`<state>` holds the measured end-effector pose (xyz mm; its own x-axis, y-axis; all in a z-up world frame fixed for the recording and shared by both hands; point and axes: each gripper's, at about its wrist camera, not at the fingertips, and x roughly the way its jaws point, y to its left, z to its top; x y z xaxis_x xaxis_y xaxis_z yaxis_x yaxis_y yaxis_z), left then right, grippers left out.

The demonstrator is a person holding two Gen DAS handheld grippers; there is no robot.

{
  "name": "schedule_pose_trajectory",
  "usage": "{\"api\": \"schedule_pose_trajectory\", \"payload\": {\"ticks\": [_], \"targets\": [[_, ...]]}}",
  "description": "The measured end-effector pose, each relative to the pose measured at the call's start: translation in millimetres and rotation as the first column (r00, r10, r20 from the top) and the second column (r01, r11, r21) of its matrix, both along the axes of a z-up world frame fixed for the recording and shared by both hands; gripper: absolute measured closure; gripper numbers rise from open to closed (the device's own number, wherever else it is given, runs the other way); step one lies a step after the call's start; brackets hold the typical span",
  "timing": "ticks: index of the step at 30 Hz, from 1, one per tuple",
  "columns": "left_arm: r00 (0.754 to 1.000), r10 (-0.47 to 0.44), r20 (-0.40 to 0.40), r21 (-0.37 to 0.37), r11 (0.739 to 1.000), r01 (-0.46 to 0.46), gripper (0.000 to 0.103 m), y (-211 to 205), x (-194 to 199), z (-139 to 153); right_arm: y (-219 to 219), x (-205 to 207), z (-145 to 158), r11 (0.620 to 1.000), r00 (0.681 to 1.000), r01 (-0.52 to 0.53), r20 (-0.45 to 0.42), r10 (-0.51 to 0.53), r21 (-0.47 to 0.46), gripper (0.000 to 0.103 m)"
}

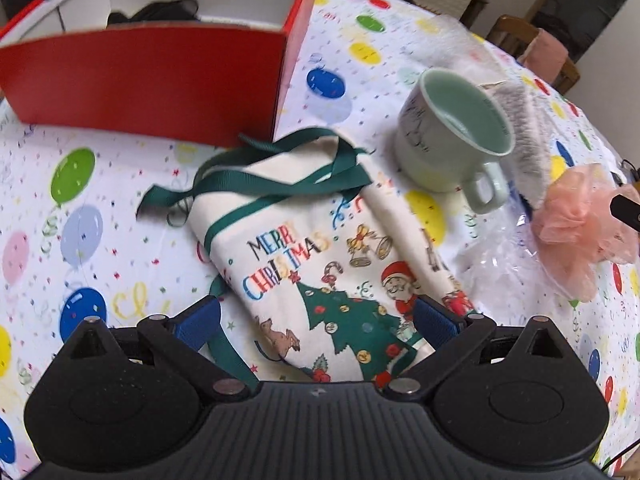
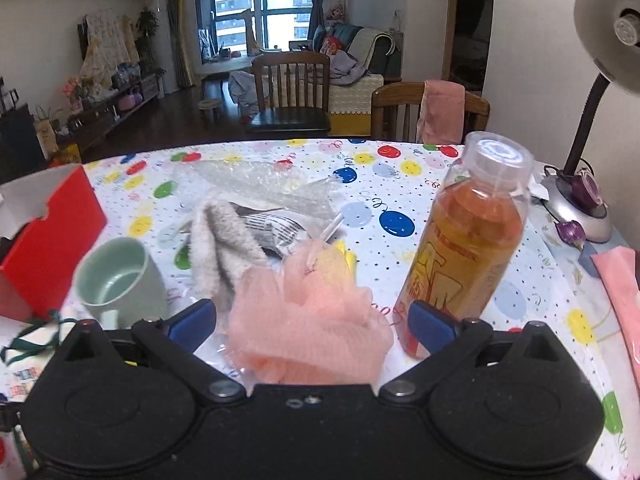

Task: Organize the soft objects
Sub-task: 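Grasp the Christmas cloth bag with the left gripper while the right gripper grasps the pink bath puff, then carry the cloth bag with the left gripper while the right gripper carries the pink puff into the box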

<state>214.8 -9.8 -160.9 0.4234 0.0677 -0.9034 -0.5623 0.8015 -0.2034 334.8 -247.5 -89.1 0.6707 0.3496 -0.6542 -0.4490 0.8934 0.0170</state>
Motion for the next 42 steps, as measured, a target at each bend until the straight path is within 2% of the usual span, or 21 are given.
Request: {"api": "schedule_pose_trajectory", "payload": {"ticks": [7, 13, 15, 17, 18, 20, 22, 23, 25, 27, 30, 36, 42], "targets": [[0.999, 0.052, 0.003, -0.086, 0.995, -0.052, 0.000, 6, 1, -16, 5, 18, -19, 1.000, 0.999, 0.001, -0.047, -0.001, -0.016, 0.001], [1.000, 0.015, -0.007, -0.026, 1.000, -0.015, 0.002, -2, 9, -17, 1, 21, -29, 1.000, 0.996, 0.005, -0.087, -0.006, -0.020, 0.005], [1.000, 0.006, -0.010, -0.004, 1.000, -0.006, 0.012, -5, 10, -16, 1, 21, -30, 1.000, 0.996, -0.002, -0.089, 0.000, -0.022, 0.010], [1.000, -0.002, -0.020, 0.045, 0.999, 0.003, 0.034, -9, 11, -13, 2, 19, -30, 1.000, 0.996, -0.011, -0.087, 0.009, -0.027, 0.015], [1.000, -0.009, -0.028, 0.072, 0.997, 0.011, 0.040, -11, 11, -12, 2, 18, -29, 0.999, 0.996, -0.015, -0.083, 0.013, -0.031, 0.017], [1.000, -0.020, -0.023, 0.090, 0.996, 0.022, 0.068, -13, 10, -10, 3, 16, -29, 0.999, 0.997, -0.022, -0.076, 0.020, -0.037, 0.022], [1.000, -0.024, -0.020, 0.107, 0.994, 0.026, 0.075, -13, 9, -7, 5, 13, -28, 0.999, 0.997, -0.029, -0.072, 0.026, -0.042, 0.026], [1.000, -0.029, -0.010, 0.114, 0.993, 0.030, 0.084, -13, 8, -5, 5, 11, -28, 0.998, 0.997, -0.033, -0.067, 0.030, -0.046, 0.030], [0.999, -0.033, 0.009, 0.125, 0.992, 0.031, 0.091, -11, 5, -2, 5, 8, -27, 0.998, 0.998, -0.041, -0.054, 0.038, -0.056, 0.040], [0.998, -0.045, 0.037, 0.125, 0.991, 0.040, 0.092, -9, 1, 3, 5, 5, -25, 0.997, 0.998, -0.054, -0.043, 0.051, -0.062, 0.059], [0.996, -0.068, 0.061, 0.161, 0.985, 0.058, 0.092, -9, -2, 11, 4, -1, -21, 0.995, 0.998, -0.066, -0.021, 0.064, -0.070, 0.078], [0.987, -0.111, 0.116, 0.239, 0.968, 0.080, 0.095, -7, -14, 31, -8, -19, -3, 0.994, 0.995, -0.094, 0.021, 0.095, -0.056, 0.090], [0.974, -0.160, 0.159, 0.277, 0.954, 0.111, 0.097, -2, -21, 48, -30, -39, 20, 0.993, 0.992, -0.122, 0.027, 0.122, 0.002, 0.094]]}}
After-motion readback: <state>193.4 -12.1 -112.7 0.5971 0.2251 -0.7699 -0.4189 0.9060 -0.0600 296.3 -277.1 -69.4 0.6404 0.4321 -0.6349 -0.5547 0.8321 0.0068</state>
